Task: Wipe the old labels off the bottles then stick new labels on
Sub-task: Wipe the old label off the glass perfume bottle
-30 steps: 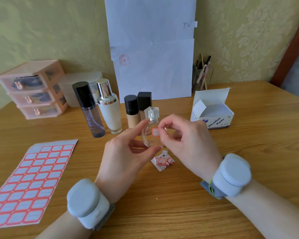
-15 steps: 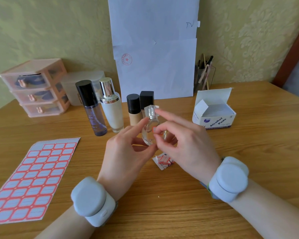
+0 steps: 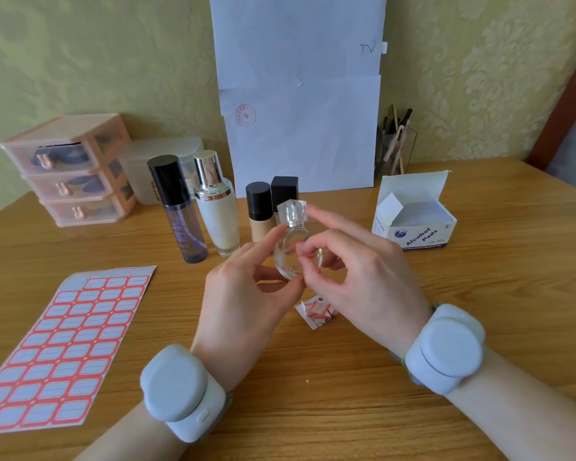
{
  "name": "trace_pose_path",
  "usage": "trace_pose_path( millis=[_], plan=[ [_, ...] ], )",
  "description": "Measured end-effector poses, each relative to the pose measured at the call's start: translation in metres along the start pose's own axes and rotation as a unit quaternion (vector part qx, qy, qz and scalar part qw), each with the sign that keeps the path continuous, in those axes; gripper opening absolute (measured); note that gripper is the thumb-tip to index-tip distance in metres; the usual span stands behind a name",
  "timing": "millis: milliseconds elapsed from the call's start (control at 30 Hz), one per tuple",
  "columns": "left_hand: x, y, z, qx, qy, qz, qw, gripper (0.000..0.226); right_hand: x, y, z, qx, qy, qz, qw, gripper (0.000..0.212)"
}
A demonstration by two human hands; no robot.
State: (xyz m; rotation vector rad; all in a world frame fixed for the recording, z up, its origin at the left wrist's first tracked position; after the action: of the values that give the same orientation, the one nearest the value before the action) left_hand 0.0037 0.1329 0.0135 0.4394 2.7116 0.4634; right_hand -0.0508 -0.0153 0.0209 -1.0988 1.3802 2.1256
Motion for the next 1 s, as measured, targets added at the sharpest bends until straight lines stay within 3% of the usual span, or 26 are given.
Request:
trace_pose_path(
  millis=[433,733,867,1000],
  plan=[
    [-0.001,-0.0013,0.0026,-0.01,0.001,0.011,1.0,0.062,-0.0008,-0.0003,0.0031,0.09,0.04,0.033,0.995,0.014],
    [-0.0008,-0.0018,0.0026,0.019,0.01,0.025,0.999,0.062,0.0009,-0.0027,0.0019,0.052,0.028,0.0,0.998,0.013],
    [-0.0061,0.002,0.0071,0.041,0.038,0.016,0.998,0.063,0.001,-0.0003,-0.0012,-0.038,-0.028,-0.055,0.997,0.022],
    [-0.0063,0.0019,0.0056,0.035,0.03,0.01,0.999,0.064,0.0016,-0.0003,-0.0013,-0.038,-0.026,-0.038,0.998,0.023]
  ],
)
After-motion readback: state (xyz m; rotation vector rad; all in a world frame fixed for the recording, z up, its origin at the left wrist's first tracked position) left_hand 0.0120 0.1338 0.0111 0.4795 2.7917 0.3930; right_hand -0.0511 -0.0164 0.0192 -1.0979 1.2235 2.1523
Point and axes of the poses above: each hand's wrist, its own x-axis away from the middle knuckle, its own y-axis out of the back of the hand, z = x × y, the point moved 1 cm from there along -x, towards the middle knuckle, and after that the axes turned 9 degrees about y, right-handed, at the moved point
